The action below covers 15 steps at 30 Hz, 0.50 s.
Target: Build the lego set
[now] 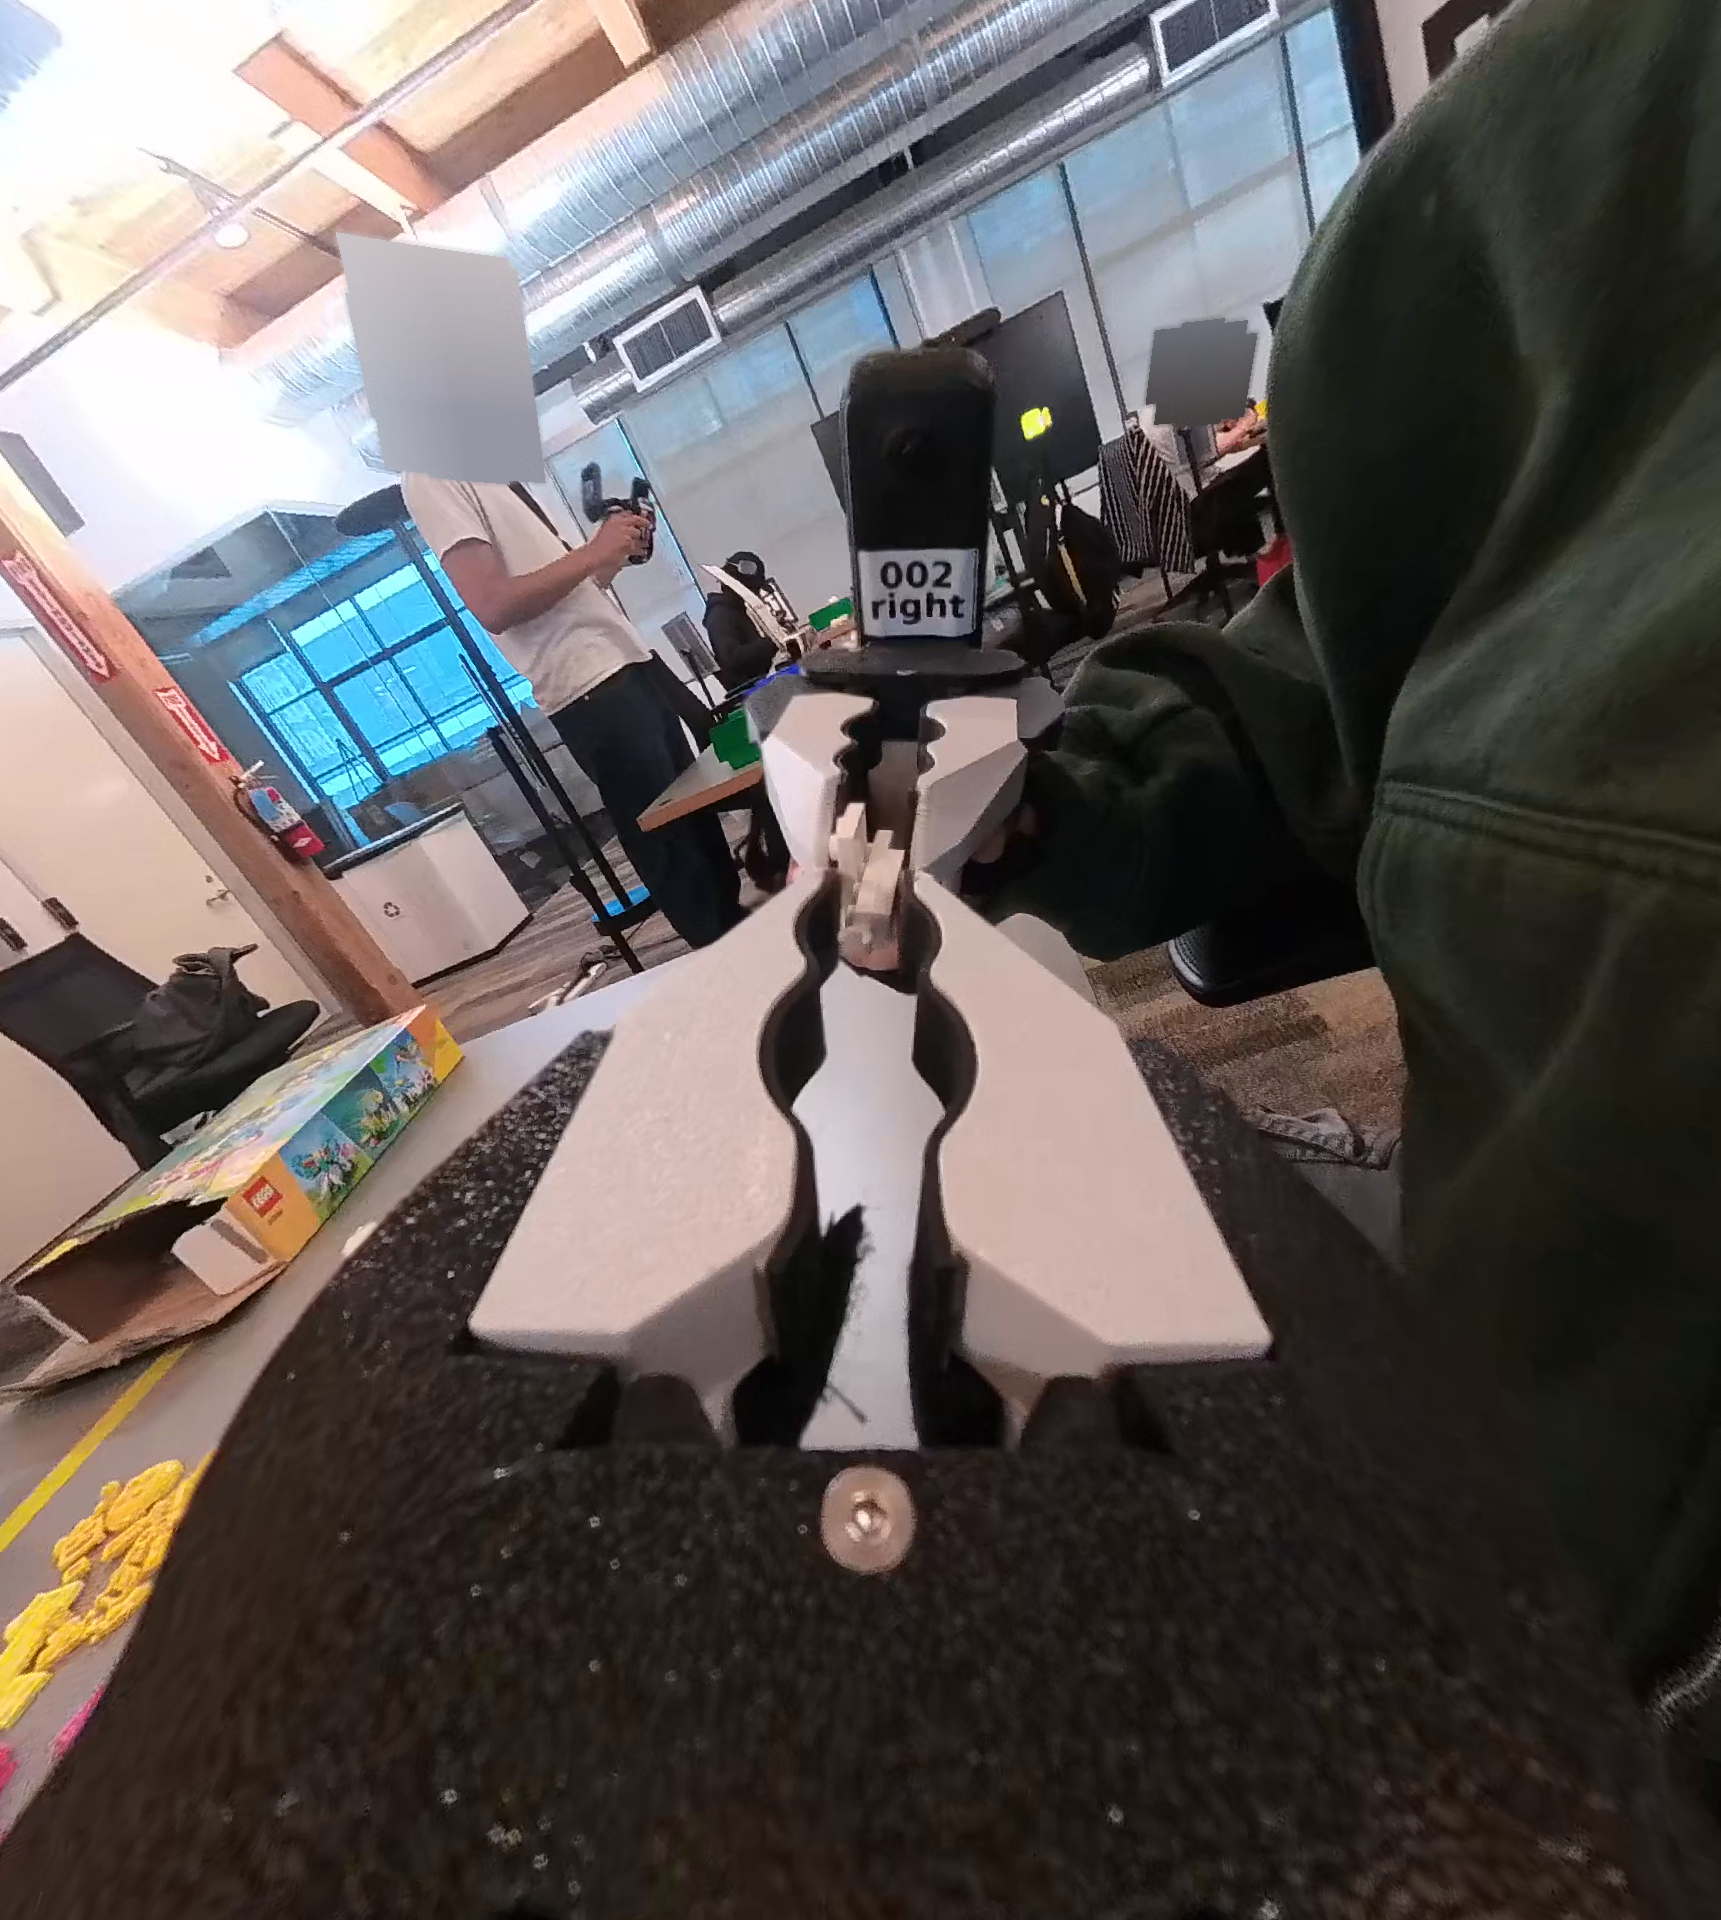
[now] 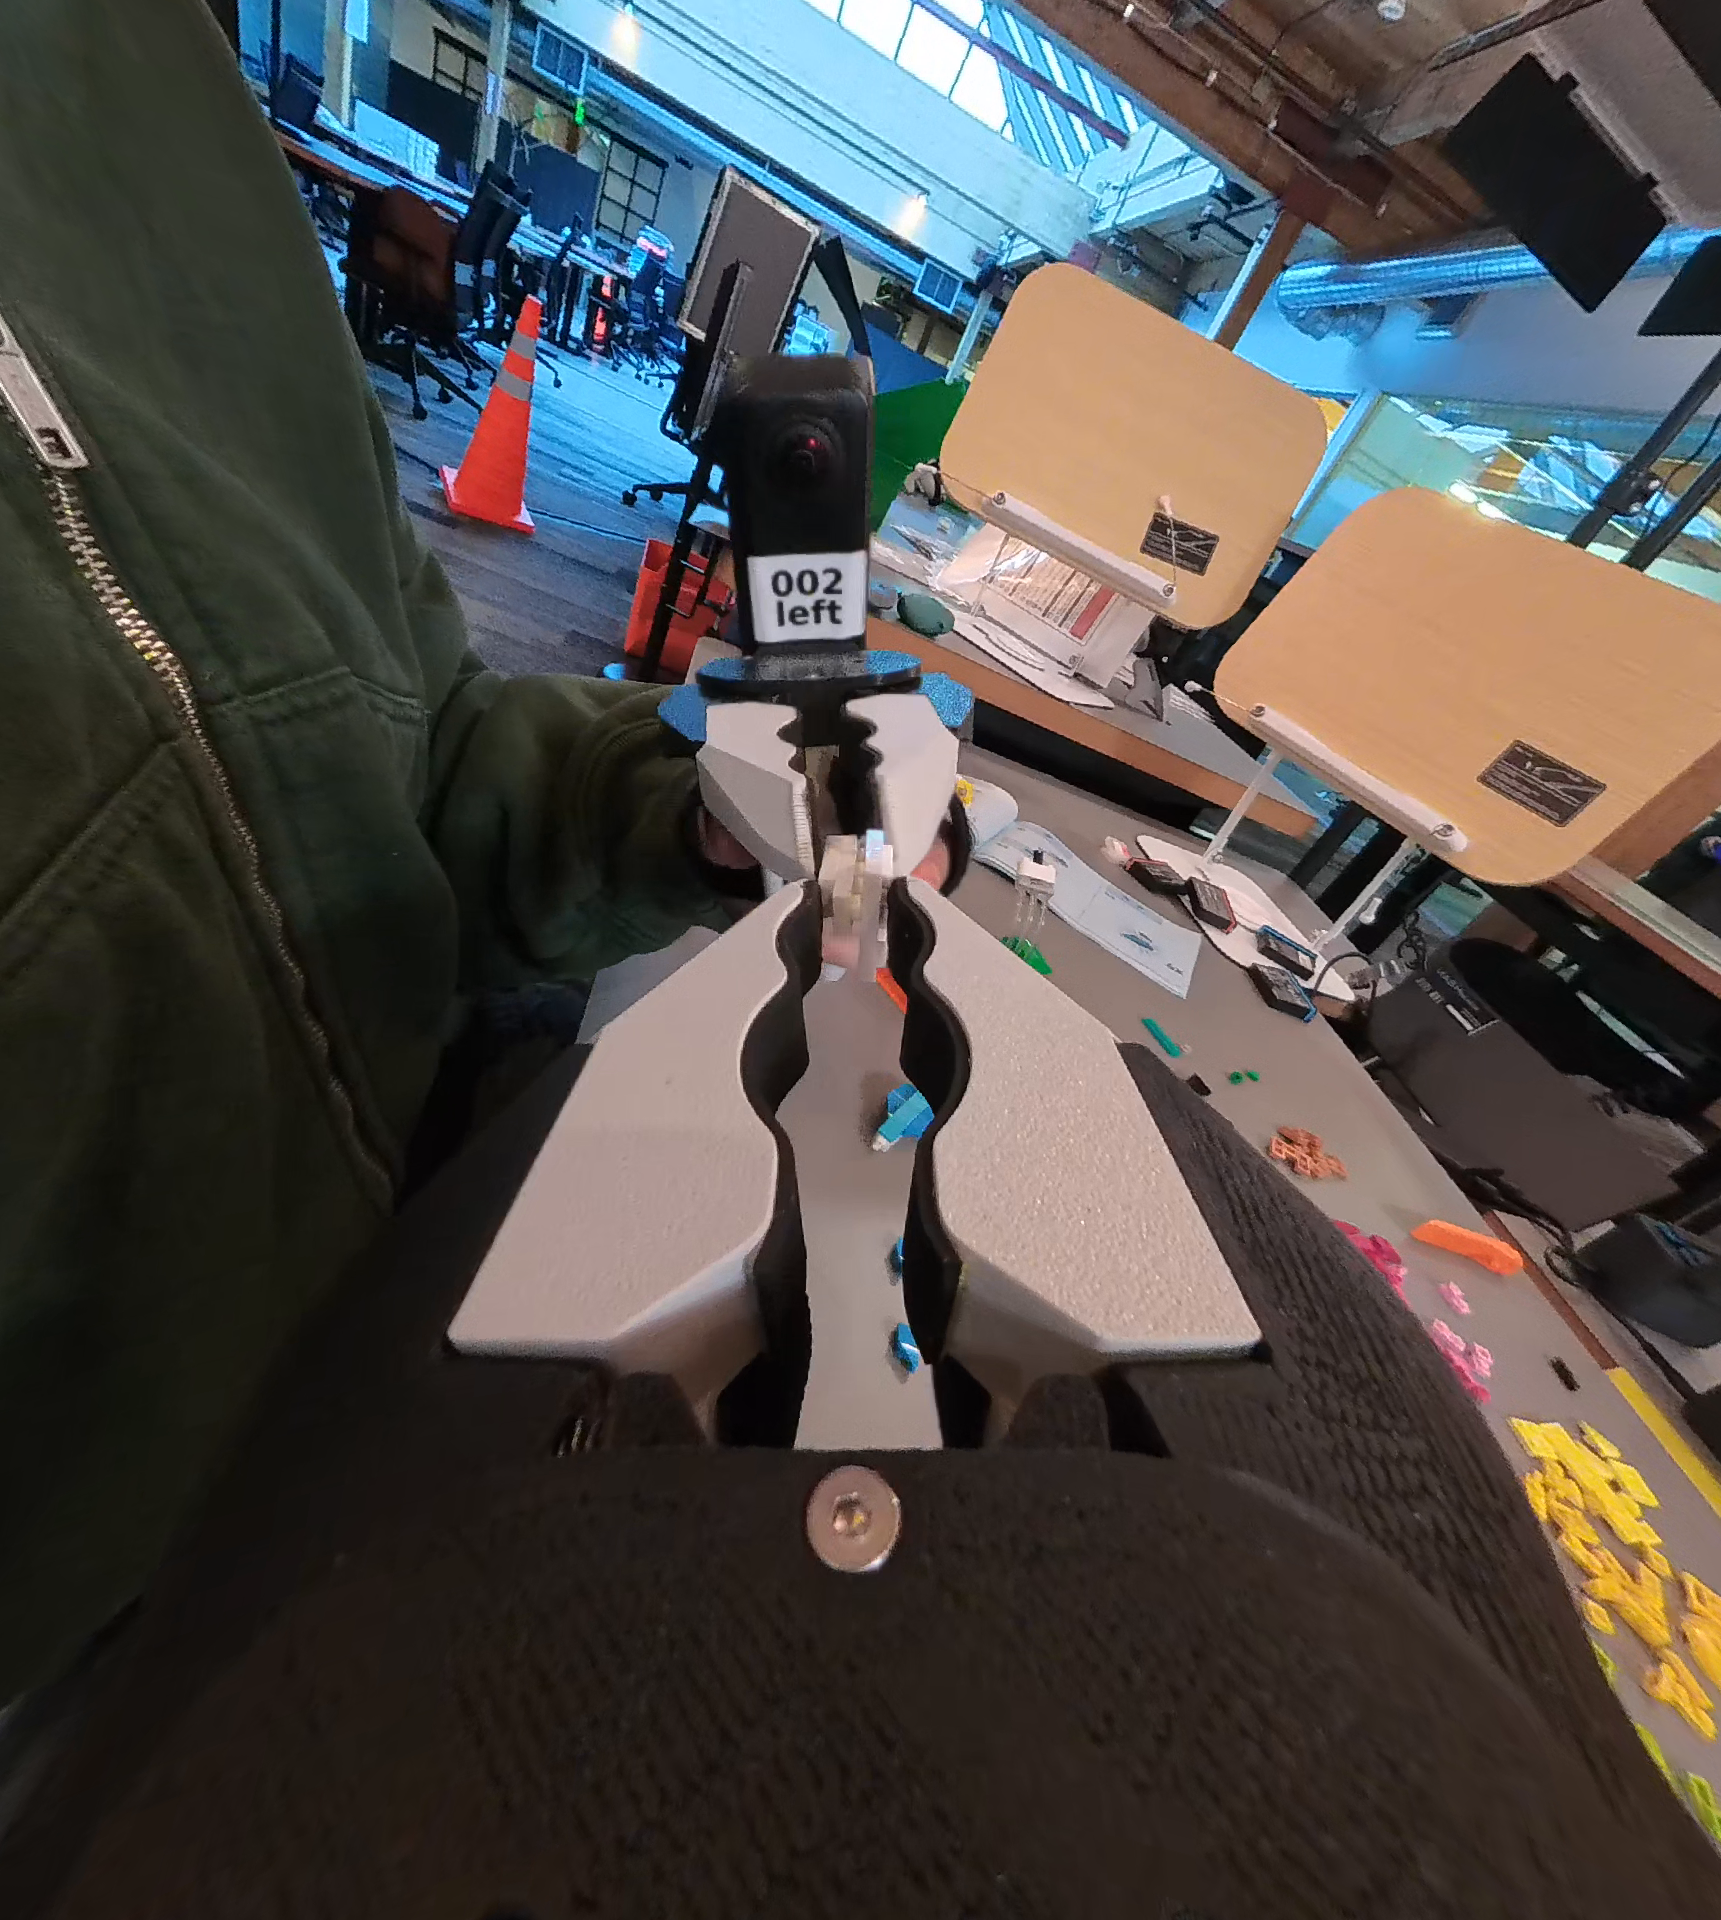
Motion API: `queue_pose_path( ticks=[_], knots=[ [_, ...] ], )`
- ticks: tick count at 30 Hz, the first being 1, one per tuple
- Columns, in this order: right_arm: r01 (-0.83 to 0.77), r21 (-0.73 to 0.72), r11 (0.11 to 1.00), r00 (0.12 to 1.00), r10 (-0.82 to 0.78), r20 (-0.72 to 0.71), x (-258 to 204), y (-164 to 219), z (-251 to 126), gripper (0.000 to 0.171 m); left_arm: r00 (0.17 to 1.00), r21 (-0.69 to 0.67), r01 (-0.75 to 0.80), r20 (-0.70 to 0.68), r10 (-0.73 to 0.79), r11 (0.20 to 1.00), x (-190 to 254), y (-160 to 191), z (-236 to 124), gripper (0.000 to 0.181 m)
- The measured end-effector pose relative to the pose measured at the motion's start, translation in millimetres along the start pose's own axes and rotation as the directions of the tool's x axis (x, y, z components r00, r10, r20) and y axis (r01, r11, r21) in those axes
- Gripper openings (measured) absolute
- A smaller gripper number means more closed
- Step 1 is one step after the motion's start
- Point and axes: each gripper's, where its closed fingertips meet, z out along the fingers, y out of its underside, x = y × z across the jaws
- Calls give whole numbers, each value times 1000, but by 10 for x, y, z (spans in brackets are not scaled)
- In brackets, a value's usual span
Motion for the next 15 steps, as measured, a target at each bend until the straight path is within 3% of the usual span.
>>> queue_pose_path(
  ticks=[8, 15],
  knots=[
    [103, -17, 995, 994, -104, -30, 6, -29, -5, 12, 1000, 51, 29, -9, -29, 998, 9, -31, -3, 5],
    [91, -7, 996, 996, -91, 14, -63, -102, -9, 11, 997, 105, 59, -61, -53, 993, 71, -119, -7, 5]
  ],
)
